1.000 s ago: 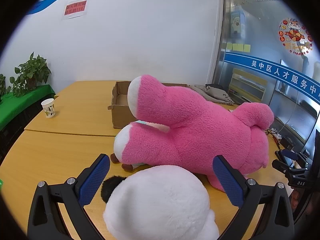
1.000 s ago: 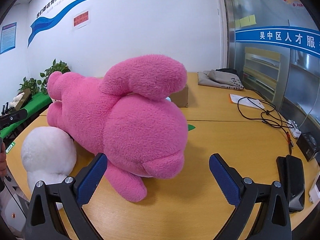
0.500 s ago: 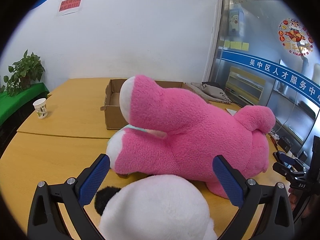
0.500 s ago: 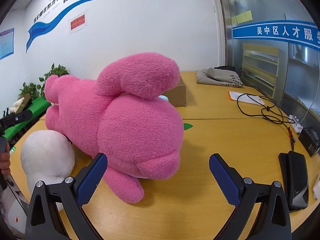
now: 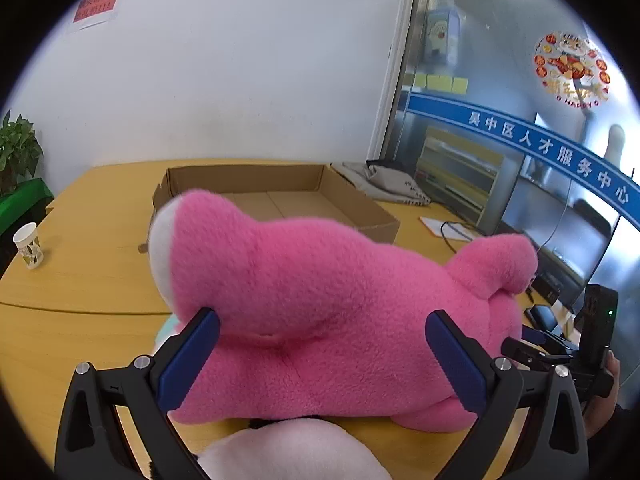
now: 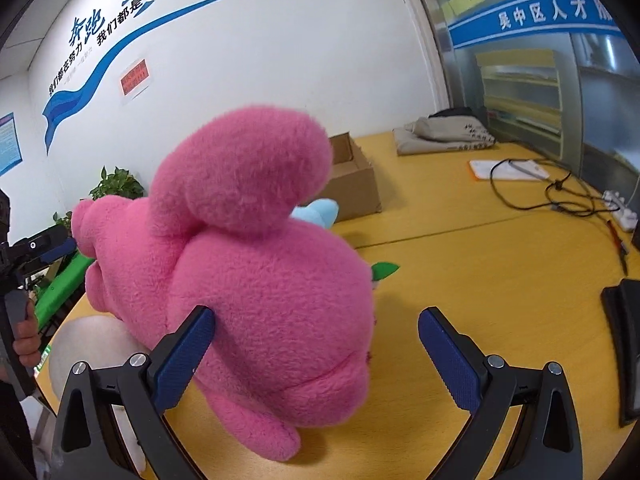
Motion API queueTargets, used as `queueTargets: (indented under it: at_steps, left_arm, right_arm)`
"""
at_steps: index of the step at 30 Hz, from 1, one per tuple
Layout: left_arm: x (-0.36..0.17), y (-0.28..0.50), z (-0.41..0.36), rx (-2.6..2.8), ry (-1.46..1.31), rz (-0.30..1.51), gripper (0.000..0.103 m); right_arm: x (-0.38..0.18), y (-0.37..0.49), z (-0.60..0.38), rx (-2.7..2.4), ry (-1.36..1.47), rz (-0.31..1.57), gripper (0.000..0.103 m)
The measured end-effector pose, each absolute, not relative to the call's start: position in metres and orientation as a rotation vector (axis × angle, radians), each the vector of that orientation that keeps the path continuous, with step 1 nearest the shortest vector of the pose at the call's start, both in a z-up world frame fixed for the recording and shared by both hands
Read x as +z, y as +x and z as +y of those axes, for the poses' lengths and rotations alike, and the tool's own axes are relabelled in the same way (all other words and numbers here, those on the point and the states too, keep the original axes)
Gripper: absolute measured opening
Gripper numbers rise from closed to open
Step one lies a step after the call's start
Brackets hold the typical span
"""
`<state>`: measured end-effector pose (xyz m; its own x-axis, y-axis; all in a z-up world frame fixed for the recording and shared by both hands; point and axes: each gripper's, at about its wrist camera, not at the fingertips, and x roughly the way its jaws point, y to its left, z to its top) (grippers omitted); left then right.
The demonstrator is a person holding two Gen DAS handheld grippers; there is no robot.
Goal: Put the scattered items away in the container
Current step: 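Close both grippers on the pink plush bear's body from either side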
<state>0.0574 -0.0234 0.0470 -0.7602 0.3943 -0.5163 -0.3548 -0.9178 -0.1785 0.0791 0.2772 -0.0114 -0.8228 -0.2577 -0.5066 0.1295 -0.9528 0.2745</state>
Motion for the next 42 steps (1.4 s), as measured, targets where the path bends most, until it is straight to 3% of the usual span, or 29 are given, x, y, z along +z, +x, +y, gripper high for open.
queueTargets:
  at_steps: [10, 17, 23, 28, 31, 33, 42]
  left_arm:
    - [0.031, 0.038, -0.022, 2.591, -1.004, -0.204, 0.102]
    - [0.047, 0.044, -0.020, 2.579, -0.977, -0.221, 0.103]
    - [0.046, 0.026, -0.007, 2.572, -1.072, -0.129, 0.103]
    - [0.030, 0.015, 0.012, 2.477, -1.119, -0.061, 0.102]
    - [0.023, 0.008, 0.023, 2.456, -1.130, -0.030, 0.095]
    - [0.024, 0.005, 0.024, 2.448, -1.140, -0.031, 0.090]
    - [0.040, 0.023, 0.019, 2.465, -1.070, 0.003, 0.057]
  right_arm:
    - [-0.023, 0.072, 0.280, -2.733, 0.849, -0.441, 0.103]
    - [-0.023, 0.076, 0.277, -2.744, 0.863, -0.417, 0.103]
    - [-0.019, 0.072, 0.276, -2.730, 0.833, -0.339, 0.103]
    - [-0.033, 0.059, 0.289, -2.621, 0.866, -0.442, 0.103]
    - [-0.044, 0.051, 0.293, -2.565, 0.913, -0.498, 0.101]
    - [-0.043, 0.053, 0.291, -2.547, 0.873, -0.498, 0.089]
    - [-0.031, 0.063, 0.288, -2.543, 0.812, -0.494, 0.068]
